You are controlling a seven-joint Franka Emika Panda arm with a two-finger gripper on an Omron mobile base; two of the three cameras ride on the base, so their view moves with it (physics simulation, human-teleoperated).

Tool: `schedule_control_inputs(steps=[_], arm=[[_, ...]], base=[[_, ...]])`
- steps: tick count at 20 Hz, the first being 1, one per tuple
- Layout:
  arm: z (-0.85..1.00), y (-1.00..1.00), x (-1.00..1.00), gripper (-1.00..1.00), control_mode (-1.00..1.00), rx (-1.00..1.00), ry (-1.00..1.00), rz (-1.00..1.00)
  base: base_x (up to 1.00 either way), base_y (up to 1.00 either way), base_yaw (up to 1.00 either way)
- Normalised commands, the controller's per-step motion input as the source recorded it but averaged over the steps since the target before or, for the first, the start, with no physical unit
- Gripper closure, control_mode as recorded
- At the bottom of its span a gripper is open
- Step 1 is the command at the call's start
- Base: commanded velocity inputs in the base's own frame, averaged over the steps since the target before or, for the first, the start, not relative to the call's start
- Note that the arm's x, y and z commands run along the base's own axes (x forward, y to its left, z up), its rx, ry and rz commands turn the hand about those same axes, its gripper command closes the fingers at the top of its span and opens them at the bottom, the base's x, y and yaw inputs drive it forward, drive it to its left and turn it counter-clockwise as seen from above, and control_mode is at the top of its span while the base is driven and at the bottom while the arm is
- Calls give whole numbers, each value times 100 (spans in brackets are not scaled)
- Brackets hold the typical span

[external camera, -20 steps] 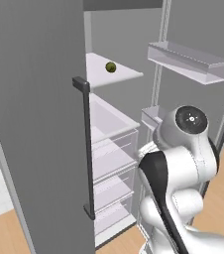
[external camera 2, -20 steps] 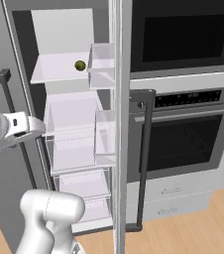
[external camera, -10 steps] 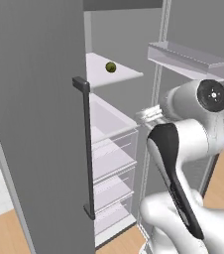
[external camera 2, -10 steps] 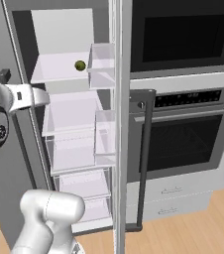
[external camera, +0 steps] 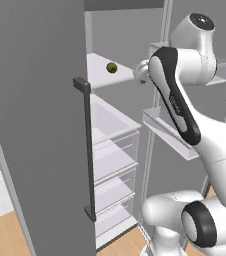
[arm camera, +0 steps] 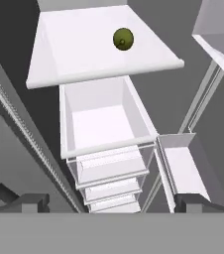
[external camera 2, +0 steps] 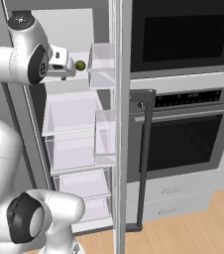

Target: Place one lime and one fish in each tupperware on the nearby counter, to pack two identical lunches.

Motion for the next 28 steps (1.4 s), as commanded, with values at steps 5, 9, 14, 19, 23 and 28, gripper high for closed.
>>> schedule_control_inputs(steps=[5,9,14,19,23,28], arm=[[-44,6,100,-100,-100,0,-2,0],[-6,24,100,-100,-100,0,-12,-1],[-26,37,100,-100,-100,0,-8,-3],[-39,4,88,-100,-100,0,-7,-6],[14,0,45,-100,-100,0,-4,-2],[9,8,55,-100,-100,1,-11,0]], base=[[0,0,0],[0,0,0],[0,0,0],[0,0,0],[0,0,0],[0,0,0]])
